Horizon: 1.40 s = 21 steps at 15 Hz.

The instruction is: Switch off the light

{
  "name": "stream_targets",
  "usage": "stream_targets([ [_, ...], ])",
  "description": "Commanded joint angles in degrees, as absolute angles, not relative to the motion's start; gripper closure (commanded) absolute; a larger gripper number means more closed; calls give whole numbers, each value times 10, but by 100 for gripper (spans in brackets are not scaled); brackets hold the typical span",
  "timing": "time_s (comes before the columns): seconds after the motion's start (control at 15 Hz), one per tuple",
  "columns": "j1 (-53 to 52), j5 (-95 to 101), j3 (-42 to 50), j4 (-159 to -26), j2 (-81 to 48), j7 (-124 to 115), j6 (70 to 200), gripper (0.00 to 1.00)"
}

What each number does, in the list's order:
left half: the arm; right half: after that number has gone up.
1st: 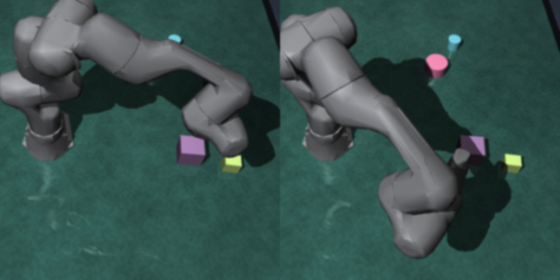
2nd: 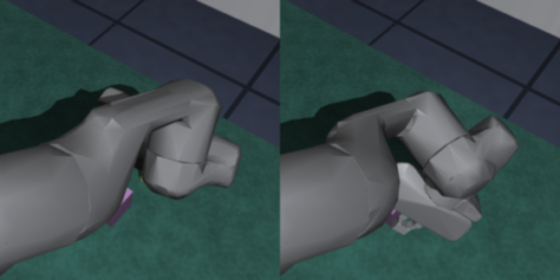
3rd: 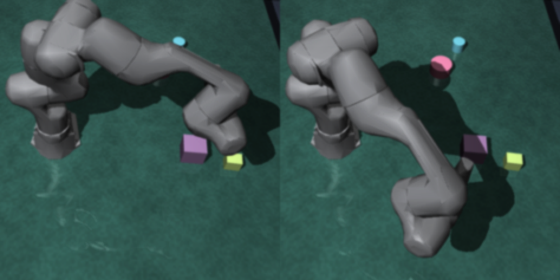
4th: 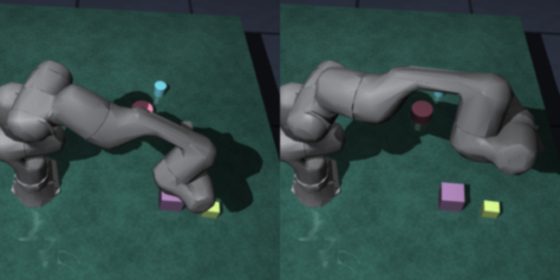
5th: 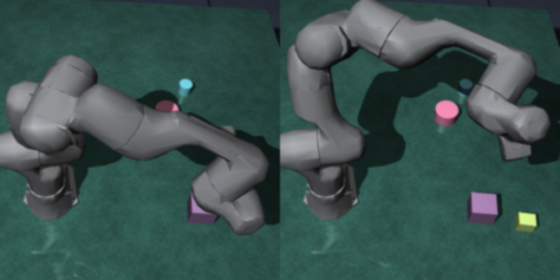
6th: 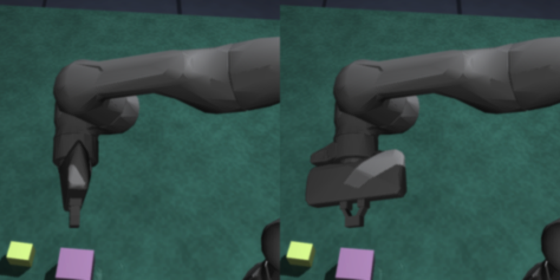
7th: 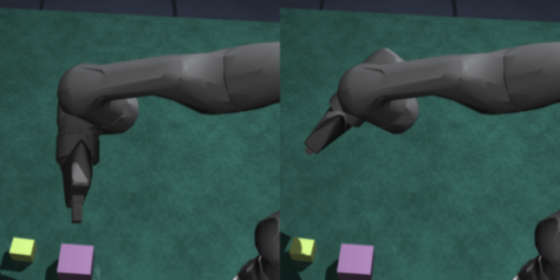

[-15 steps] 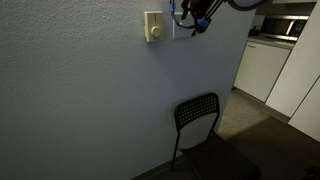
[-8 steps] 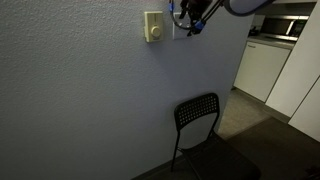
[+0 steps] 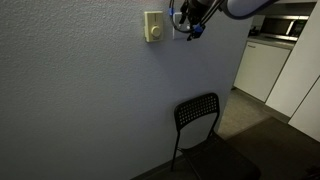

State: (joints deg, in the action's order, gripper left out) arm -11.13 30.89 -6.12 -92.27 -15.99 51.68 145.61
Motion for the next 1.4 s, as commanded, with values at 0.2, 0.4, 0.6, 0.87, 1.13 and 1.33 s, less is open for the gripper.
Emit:
stream_targets([
  [0.2, -101, 239, -79, -913, -171, 567, 1333, 0],
  [0.4, -101, 218, -80, -908, -178, 579, 1270, 0],
  [0.6, -101, 212, -81, -907, -180, 580, 1245, 0],
  [0.87, -105, 233, -75, -908, -172, 561, 1253, 0],
  [1.13, -107, 262, -71, -901, -162, 543, 1307, 0],
  [1.33, -105, 281, -69, -893, -166, 534, 1363, 0],
])
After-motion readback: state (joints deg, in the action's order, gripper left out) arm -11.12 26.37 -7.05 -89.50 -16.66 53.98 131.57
